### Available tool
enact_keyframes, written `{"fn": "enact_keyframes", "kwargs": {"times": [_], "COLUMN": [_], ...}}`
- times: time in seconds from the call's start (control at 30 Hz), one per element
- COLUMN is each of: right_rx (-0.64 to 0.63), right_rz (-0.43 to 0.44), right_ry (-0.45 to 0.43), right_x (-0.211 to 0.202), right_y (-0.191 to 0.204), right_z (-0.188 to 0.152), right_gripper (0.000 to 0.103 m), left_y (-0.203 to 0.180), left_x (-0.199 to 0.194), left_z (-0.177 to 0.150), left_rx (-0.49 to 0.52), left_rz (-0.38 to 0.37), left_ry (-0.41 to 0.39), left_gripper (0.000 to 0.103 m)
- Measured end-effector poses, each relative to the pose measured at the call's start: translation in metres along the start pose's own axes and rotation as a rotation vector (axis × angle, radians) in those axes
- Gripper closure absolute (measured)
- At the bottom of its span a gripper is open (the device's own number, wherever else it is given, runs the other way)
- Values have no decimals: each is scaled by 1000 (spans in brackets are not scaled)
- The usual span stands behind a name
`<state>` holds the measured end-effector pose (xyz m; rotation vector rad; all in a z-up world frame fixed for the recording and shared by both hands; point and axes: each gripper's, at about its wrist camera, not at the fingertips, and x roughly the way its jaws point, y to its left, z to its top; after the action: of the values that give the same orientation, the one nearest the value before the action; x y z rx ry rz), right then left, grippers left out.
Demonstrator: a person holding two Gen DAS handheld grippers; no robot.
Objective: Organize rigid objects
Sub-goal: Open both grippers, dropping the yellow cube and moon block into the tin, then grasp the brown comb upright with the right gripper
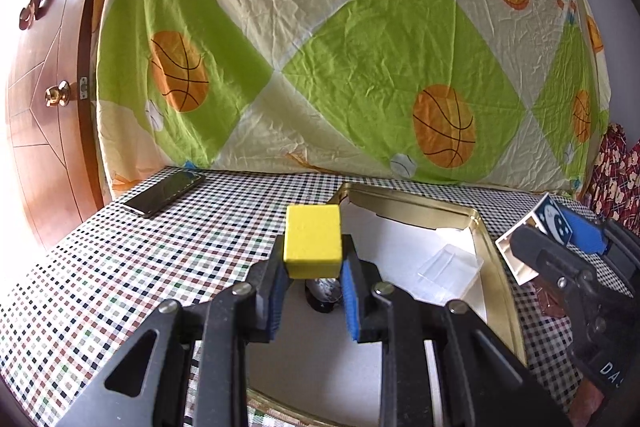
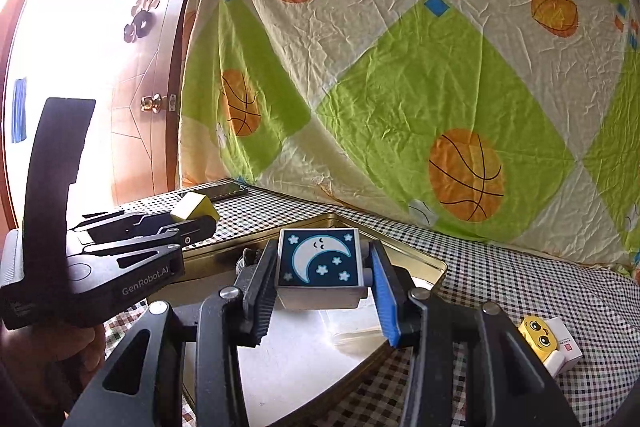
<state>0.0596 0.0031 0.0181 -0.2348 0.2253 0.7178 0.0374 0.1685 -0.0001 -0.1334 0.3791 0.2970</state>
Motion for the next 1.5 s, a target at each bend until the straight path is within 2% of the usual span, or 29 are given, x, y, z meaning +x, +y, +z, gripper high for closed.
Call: {"fn": "enact_keyframes", "kwargs": {"times": [0.3, 0.53, 0.73, 0.97, 1.07, 1.13, 1.17, 1.23, 1.3, 1.37, 1.43, 1.5], "right_rx": [38, 17, 11, 3, 10, -2, -1, 18, 34, 47, 71, 79], "right_rz": [10, 26, 54, 75, 99, 74, 66, 73, 72, 56, 37, 23], "right_ry": [86, 198, 281, 338, 352, 349, 345, 338, 319, 296, 272, 258], "right_x": [31, 62, 82, 96, 99, 98, 96, 91, 82, 70, 56, 41], "right_y": [-13, -14, -12, -8, -7, -6, -8, -13, -19, -26, -36, -47], "right_z": [7, 10, 4, -2, -4, -4, -4, -5, -6, -7, -8, -11], "right_gripper": [57, 57, 57, 57, 57, 49, 47, 43, 40, 35, 35, 35], "left_y": [-8, -17, -20, -24, -25, -24, -23, -22, -23, -27, -34, -42], "left_x": [22, 44, 56, 61, 64, 64, 63, 61, 54, 45, 36, 25], "left_z": [6, 8, 6, 8, 7, 7, 6, 6, 6, 6, 7, 8], "left_rx": [60, 125, 163, 195, 206, 201, 197, 184, 177, 177, 177, 165], "left_rz": [-10, -33, -21, -9, 8, 12, 10, 17, 32, 31, 22, 7], "left_ry": [99, 209, 271, 291, 297, 299, 299, 289, 261, 229, 206, 173], "left_gripper": [80, 80, 80, 80, 76, 76, 74, 60, 38, 33, 33, 27]}}
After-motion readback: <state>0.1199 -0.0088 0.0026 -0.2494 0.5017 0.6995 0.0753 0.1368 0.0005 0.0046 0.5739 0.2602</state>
